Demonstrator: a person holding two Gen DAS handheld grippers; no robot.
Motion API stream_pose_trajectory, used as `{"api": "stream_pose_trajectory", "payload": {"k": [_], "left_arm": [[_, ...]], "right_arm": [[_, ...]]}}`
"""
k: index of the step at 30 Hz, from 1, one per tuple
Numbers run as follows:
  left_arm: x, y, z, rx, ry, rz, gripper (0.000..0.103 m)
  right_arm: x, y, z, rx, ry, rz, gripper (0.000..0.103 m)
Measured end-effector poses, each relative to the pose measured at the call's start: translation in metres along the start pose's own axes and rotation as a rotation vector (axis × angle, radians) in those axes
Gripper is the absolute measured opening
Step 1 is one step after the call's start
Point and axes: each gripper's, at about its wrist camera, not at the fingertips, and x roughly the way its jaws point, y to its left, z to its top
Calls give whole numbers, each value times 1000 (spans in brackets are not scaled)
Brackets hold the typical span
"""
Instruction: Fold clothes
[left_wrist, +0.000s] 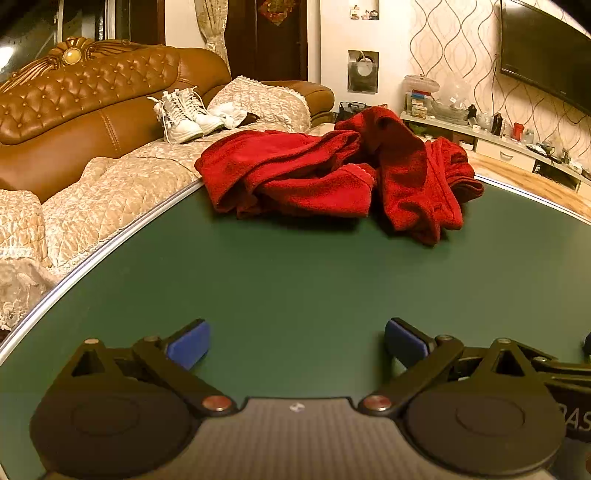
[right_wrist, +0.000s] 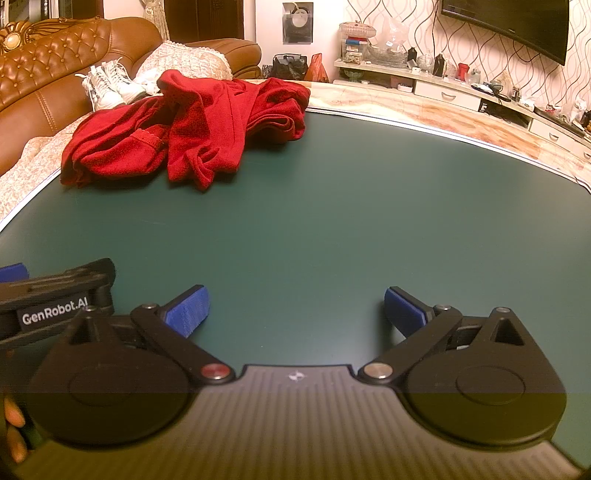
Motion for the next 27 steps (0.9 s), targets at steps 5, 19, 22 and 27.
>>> {"api": "stream_pose_trajectory", "payload": {"k": [5,19,22,27], "left_arm": [[-4,0,-2,-1,-32,14,103],[-4,-4,-4,3,-23,28,103],[-4,-4,-4,3,-23,29,103],[-4,-4,-4,3,-24,29,103]], "right_arm": [[2,1,0,5,-1,6,103],[2,1,1,5,-2,5,103],[2,1,1,5,-2,5,103],[3,2,1,5,-2,4,103]]}}
